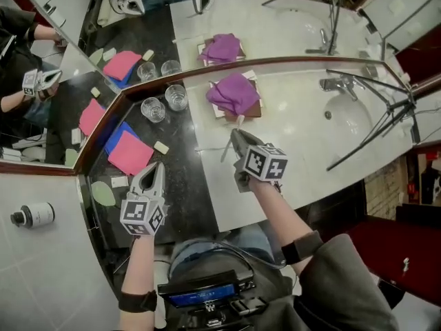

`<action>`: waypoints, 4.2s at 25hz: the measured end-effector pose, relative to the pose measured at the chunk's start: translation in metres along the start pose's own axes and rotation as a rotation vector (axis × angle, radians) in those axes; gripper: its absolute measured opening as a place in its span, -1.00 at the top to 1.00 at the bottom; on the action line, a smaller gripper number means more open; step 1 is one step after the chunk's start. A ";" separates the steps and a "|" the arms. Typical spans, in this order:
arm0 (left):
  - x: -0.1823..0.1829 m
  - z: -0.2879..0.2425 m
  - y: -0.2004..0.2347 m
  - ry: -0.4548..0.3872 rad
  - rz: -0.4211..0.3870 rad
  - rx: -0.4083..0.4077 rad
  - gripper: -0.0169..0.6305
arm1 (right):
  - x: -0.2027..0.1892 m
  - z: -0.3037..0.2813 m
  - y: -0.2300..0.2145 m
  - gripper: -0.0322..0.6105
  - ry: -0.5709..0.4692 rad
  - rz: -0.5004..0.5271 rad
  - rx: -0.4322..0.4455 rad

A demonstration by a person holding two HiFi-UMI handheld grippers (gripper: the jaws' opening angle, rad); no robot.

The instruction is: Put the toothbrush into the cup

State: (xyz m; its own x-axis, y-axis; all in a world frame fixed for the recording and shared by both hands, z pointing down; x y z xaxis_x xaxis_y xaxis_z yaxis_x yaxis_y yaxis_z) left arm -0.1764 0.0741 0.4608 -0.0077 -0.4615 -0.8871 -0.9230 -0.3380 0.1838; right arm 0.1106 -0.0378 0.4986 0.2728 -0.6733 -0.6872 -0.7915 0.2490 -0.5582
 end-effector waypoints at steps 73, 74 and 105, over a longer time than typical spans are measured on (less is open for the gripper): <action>0.013 0.004 -0.001 -0.019 0.005 0.002 0.95 | -0.036 0.023 -0.034 0.86 -0.050 -0.357 -0.065; 0.014 0.005 -0.001 -0.024 0.006 0.007 0.95 | -0.026 0.024 -0.029 0.86 -0.047 -0.291 -0.051; 0.029 0.040 -0.006 -0.099 0.038 0.038 0.95 | 0.051 0.082 0.021 0.85 -0.016 0.564 0.022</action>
State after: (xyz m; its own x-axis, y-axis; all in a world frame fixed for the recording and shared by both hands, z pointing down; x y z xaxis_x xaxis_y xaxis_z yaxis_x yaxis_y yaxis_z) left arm -0.1863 0.0954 0.4170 -0.0787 -0.3897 -0.9176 -0.9352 -0.2898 0.2033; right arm 0.1529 -0.0097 0.4142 -0.1809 -0.4212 -0.8888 -0.8057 0.5817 -0.1117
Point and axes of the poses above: the fingertips, and each gripper's own axes: z backward along the fingers, y to its left, x out of its top, the point moved 7 cm from there along z, backward along the fingers, and after that the axes turned 1 degree about z, right-handed, at the moved point
